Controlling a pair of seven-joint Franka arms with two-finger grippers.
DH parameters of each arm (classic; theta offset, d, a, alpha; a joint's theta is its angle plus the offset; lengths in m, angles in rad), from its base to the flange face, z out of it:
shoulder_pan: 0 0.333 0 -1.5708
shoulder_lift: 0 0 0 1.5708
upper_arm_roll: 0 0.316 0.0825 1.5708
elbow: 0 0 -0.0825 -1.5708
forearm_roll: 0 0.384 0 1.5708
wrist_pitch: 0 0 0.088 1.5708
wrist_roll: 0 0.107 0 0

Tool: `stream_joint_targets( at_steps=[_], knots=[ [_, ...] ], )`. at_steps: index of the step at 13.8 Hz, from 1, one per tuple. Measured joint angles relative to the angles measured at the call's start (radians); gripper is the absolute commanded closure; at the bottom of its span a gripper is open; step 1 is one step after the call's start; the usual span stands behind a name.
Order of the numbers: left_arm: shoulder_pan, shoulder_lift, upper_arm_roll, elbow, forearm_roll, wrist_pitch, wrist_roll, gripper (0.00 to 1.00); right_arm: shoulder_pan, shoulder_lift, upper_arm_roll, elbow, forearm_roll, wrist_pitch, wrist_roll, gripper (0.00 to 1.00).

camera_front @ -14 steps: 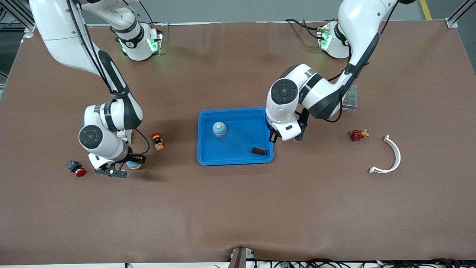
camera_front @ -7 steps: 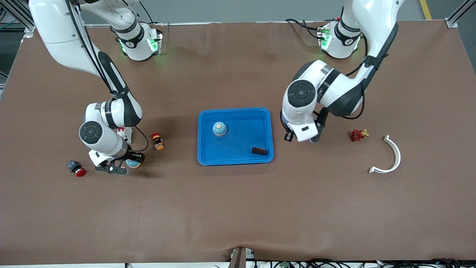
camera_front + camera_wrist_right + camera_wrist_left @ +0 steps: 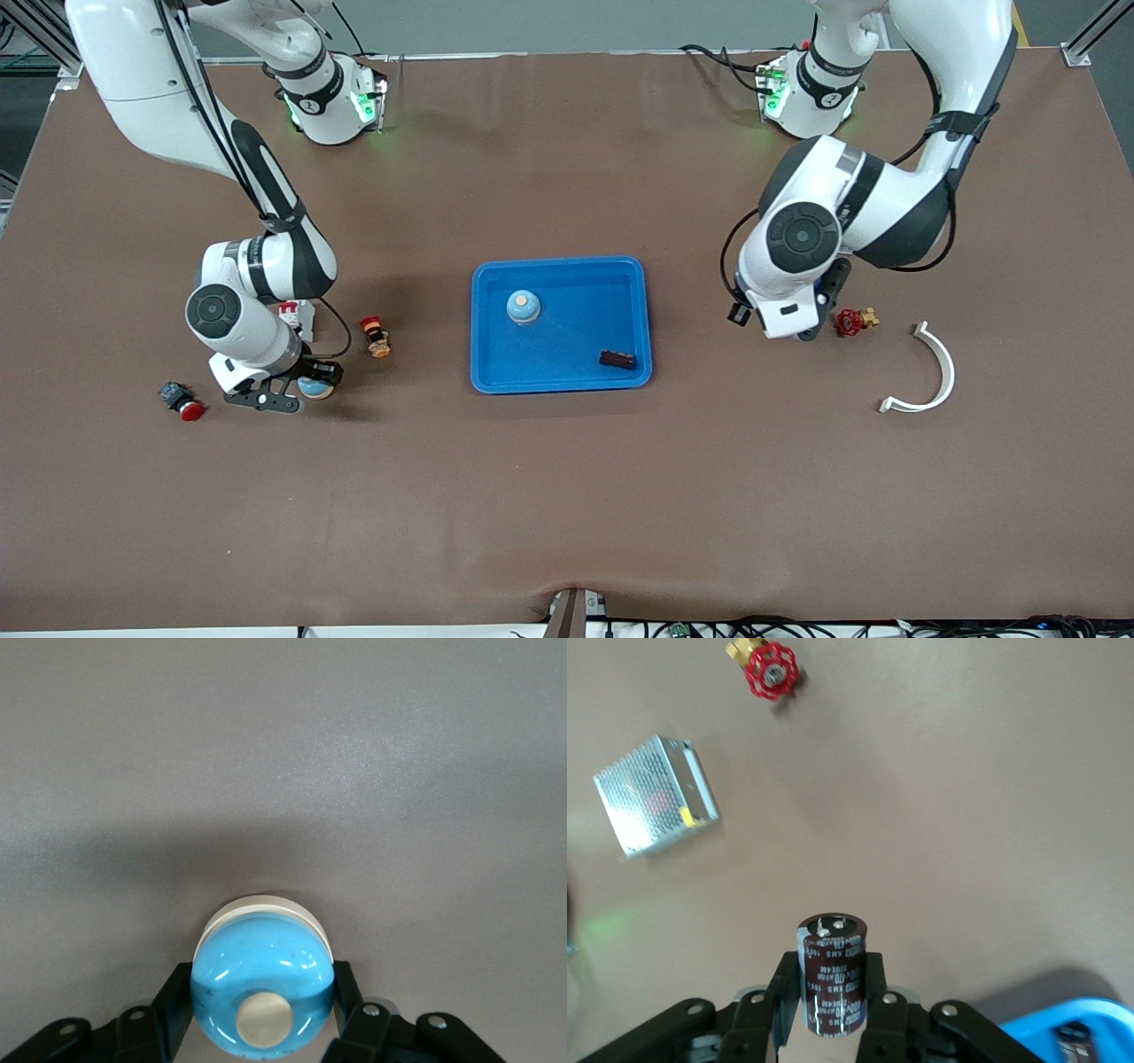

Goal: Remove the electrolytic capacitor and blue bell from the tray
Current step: 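Lower the bell with the right gripper while the left gripper carries the capacitor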

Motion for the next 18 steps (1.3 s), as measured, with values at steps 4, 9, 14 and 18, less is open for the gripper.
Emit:
stream_joint_targets(
  at_steps=[4,9,14,18],
  knots=[
    [0.074,-0.057,-0.001,-0.094,-0.002,-0.008,0.194,1.00,-0.001,0.000,0.000,-0.002,0.000,0.005,0.000,1.00],
    [0.168,-0.095,-0.001,-0.184,-0.003,-0.008,0.399,1.00,-0.003,0.000,0.000,-0.009,0.000,0.021,0.000,1.00],
    [0.210,-0.095,-0.001,-0.258,-0.003,0.026,0.520,1.00,-0.003,0.000,0.000,-0.025,0.000,0.044,0.000,1.00],
    [0.249,-0.095,0.001,-0.359,0.019,0.171,0.564,1.00,-0.003,0.000,0.000,-0.026,0.000,0.052,0.000,1.00]
  ],
)
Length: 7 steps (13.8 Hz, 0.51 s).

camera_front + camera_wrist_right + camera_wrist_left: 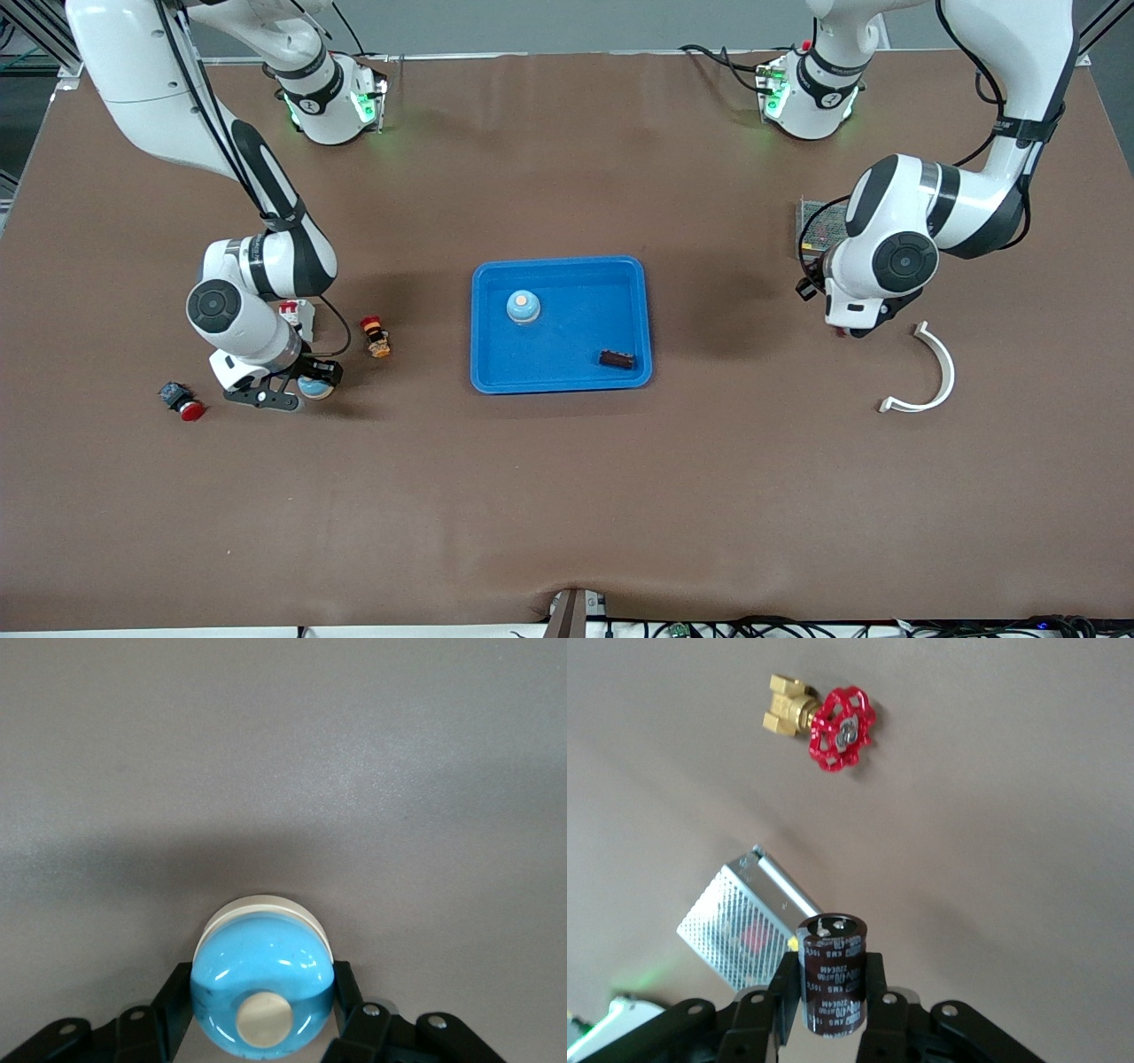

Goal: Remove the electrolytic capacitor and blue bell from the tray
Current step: 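Lower the bell with the right gripper while the left gripper carries the capacitor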

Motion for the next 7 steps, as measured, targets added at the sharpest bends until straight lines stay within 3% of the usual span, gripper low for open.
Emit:
stream_joint_targets(
  at_steps=[6,7],
  knots=[
    [0.059,0.015,0.001,-0.103,0.085,0.176,0.004,1.00,-0.001,0.000,0.000,-0.001,0.001,0.003,0.002,1.00],
    [0.060,0.019,0.001,-0.117,0.098,0.206,0.004,1.00,-0.001,0.000,0.000,-0.001,0.001,0.003,0.003,0.67]
  ],
)
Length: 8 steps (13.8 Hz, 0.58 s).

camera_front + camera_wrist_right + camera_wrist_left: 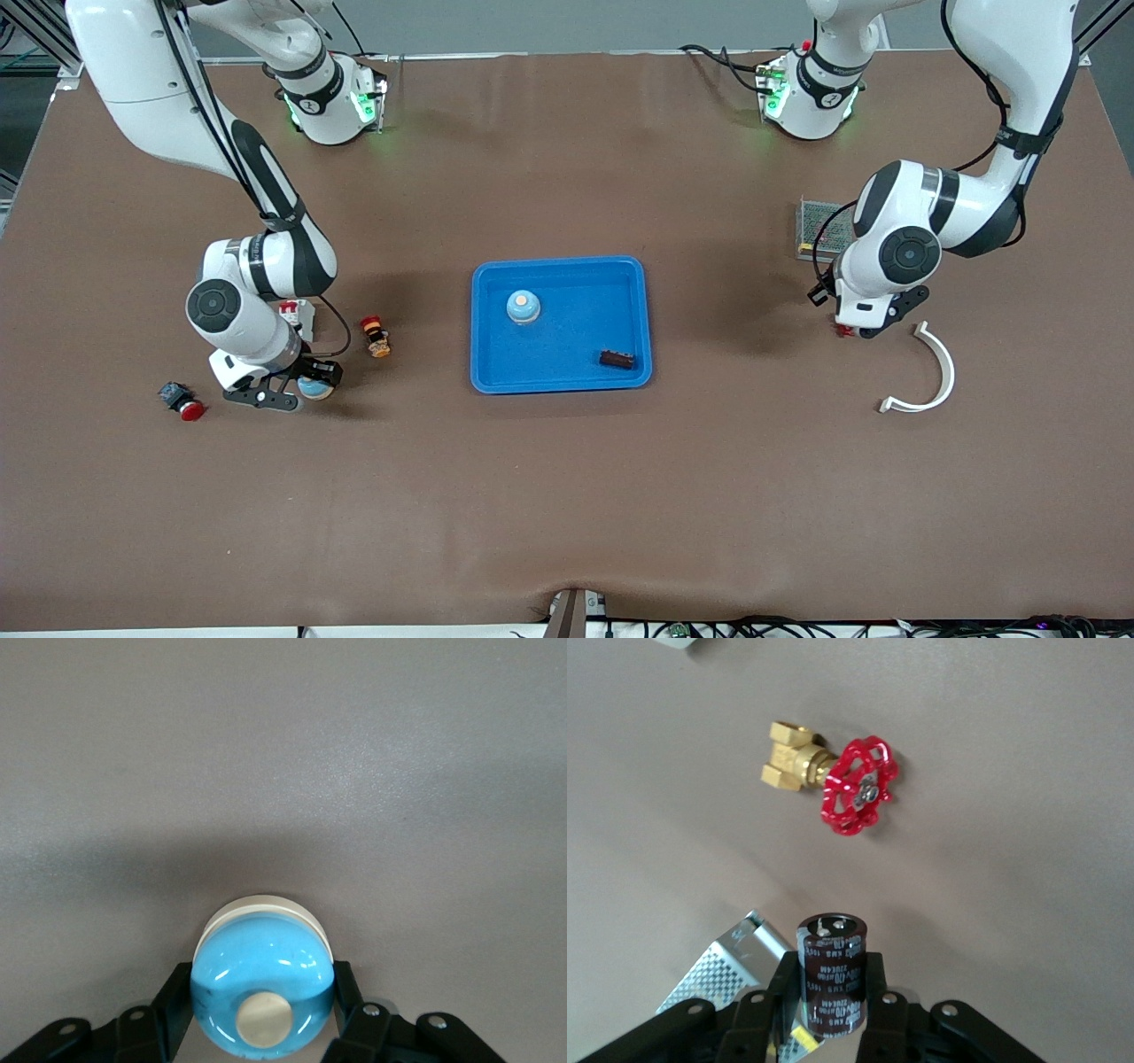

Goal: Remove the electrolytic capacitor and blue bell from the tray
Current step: 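Lower the bell with the right gripper while the left gripper carries the capacitor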

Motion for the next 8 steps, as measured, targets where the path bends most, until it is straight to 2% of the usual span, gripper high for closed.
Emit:
stream_joint_targets(
  at_steps=[1,2,8],
  knots=[
    [0.001,0.004,0.000,-0.013,0.012,0.024,-0.002,1.00,0.000,0.000,0.000,0.000,0.000,0.000,0.000,0.20],
    [0.005,0.009,0.001,-0.022,0.020,0.038,-0.004,1.00,-0.001,0.000,0.000,0.000,0.000,0.000,0.002,0.00],
    [0.027,0.034,0.002,-0.061,0.059,0.117,-0.010,1.00,-0.001,-0.001,0.001,0.000,0.002,0.000,0.048,0.00]
  ],
)
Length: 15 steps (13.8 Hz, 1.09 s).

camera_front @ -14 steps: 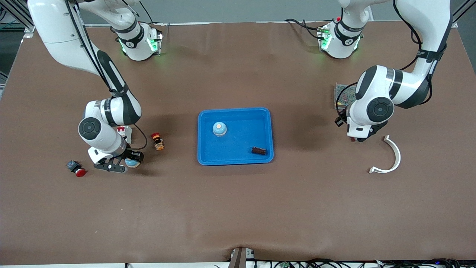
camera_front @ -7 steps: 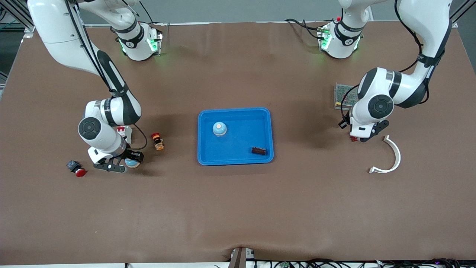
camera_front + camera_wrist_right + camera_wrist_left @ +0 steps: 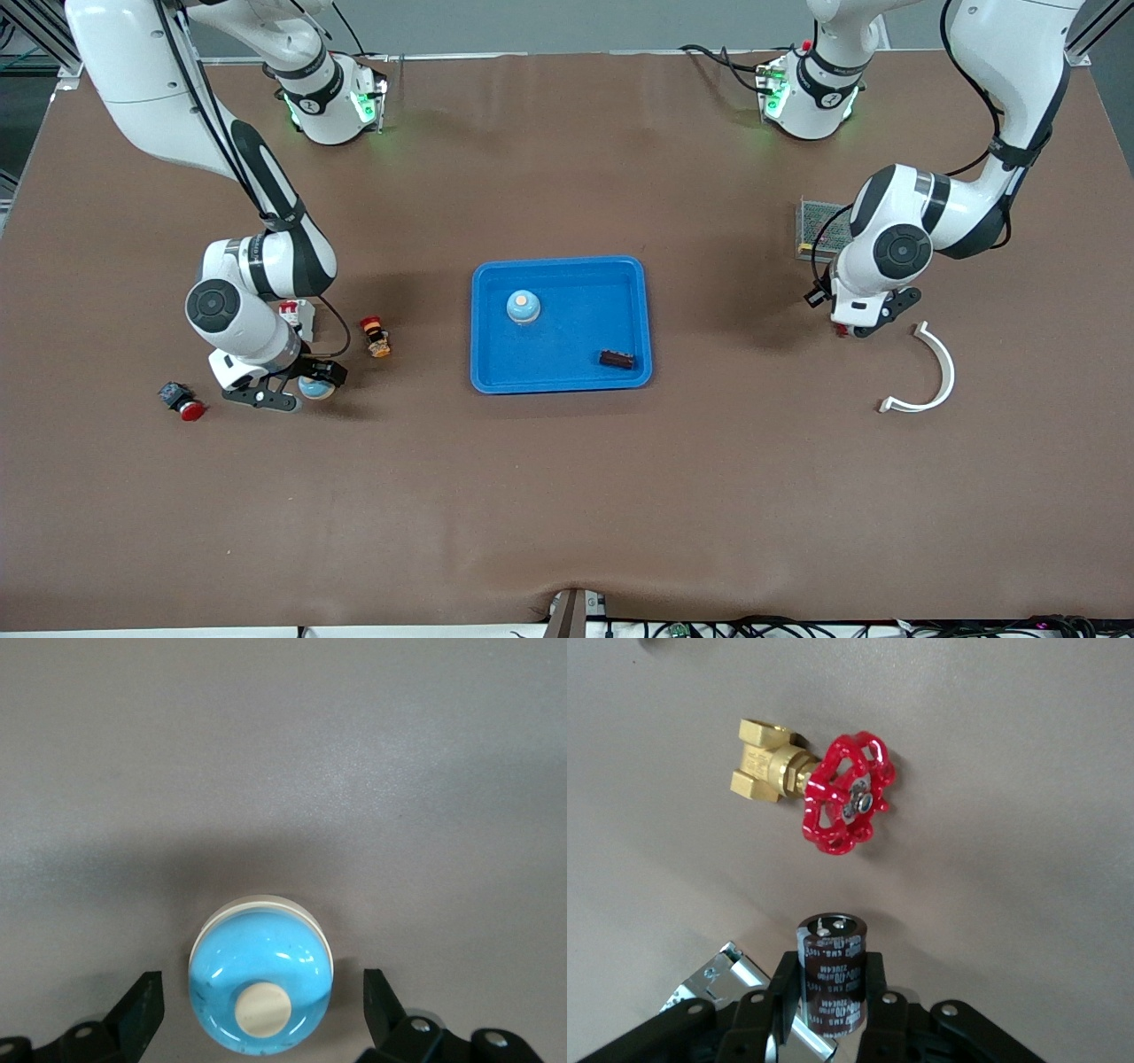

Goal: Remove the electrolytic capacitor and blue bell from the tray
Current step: 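Set the capacitor by the valve with the left gripper while the right gripper returns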

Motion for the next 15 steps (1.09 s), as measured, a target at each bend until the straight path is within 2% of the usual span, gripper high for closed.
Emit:
stream_joint_targets(
  at_steps=[4,7,9,10,11,13,15],
  knots=[
    [0.000,0.030,0.000,-0.010,0.138,0.025,-0.127,1.00,0.011,-0.005,0.038,0.001,0.000,-0.002,0.284,0.00],
    [0.001,0.056,0.000,-0.009,0.158,0.044,-0.144,1.00,0.044,-0.032,0.059,0.004,0.000,-0.018,0.409,0.00],
    [0.001,0.056,0.000,-0.009,0.158,0.044,-0.144,1.00,0.048,-0.064,0.066,0.010,0.000,-0.095,0.421,0.00],
    [0.001,0.056,0.000,-0.009,0.159,0.044,-0.144,0.85,0.048,-0.080,0.066,0.015,0.000,-0.133,0.423,0.00],
    [0.001,0.056,0.000,-0.009,0.159,0.044,-0.144,0.62,0.047,-0.094,0.066,0.017,0.000,-0.161,0.427,0.00],
    [0.001,0.058,0.000,-0.008,0.160,0.045,-0.145,0.00,0.047,-0.115,0.066,0.018,0.000,-0.196,0.463,0.00],
    [0.010,0.065,0.000,-0.004,0.160,0.050,-0.151,0.00,0.049,-0.122,0.068,0.018,0.000,-0.210,0.497,0.00]
  ],
)
